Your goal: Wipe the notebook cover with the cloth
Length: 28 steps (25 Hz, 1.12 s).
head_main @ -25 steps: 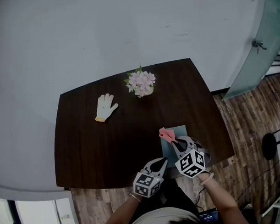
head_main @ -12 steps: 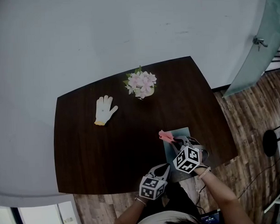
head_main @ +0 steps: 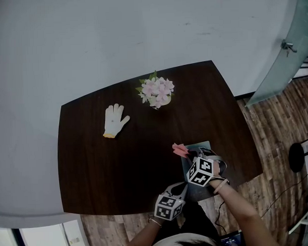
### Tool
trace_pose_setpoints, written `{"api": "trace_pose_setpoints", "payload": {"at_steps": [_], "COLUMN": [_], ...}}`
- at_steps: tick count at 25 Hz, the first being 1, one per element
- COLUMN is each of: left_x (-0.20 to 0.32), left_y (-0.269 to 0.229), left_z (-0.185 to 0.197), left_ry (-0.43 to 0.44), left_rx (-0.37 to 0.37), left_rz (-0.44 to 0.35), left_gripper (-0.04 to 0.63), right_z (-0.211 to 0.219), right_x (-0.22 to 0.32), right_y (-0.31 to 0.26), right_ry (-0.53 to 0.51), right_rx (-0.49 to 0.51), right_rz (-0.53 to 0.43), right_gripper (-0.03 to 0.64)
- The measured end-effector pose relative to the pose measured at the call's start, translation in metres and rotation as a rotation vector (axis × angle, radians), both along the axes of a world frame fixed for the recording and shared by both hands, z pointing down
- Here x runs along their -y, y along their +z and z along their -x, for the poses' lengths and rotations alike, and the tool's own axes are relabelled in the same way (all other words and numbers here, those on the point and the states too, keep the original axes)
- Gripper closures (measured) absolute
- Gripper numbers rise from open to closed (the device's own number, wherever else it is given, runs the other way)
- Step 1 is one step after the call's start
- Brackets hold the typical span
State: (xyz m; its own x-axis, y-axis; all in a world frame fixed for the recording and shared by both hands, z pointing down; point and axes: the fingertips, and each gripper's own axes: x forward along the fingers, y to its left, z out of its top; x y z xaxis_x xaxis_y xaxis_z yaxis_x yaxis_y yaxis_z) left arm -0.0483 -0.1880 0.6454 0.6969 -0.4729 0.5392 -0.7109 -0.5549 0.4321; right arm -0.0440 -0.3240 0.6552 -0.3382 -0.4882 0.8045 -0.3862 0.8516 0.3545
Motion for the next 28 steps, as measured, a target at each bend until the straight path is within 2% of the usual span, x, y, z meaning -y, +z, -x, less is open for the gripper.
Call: {"api": "trace_pose_setpoints", "payload": {"at_steps": [9, 16, 28], "left_x": [0.007, 0.007, 0.007], "left_y": [0.002, 0.004, 0.003], "left_z": [-0.006, -0.005, -0.004], "left_ry": [0.020, 0.016, 0.004], "left_rx": [0.006, 0.015, 0.009], "left_rz": [0.044, 0.046, 0.053], "left_gripper": [0.575, 0.575, 0.575], "right_z": [-0.001, -0.002, -0.028], "right_x": [0.003, 0.003, 0.007], "right_y": [0.008, 0.010, 0.010], "right_ry": [-0.052, -0.075, -0.019], "right_rx": [-0.059, -0.090, -0.109], "right_rz": [-0.011, -0.019, -0.018], "right_gripper": [0.584, 0.583, 0.583]}}
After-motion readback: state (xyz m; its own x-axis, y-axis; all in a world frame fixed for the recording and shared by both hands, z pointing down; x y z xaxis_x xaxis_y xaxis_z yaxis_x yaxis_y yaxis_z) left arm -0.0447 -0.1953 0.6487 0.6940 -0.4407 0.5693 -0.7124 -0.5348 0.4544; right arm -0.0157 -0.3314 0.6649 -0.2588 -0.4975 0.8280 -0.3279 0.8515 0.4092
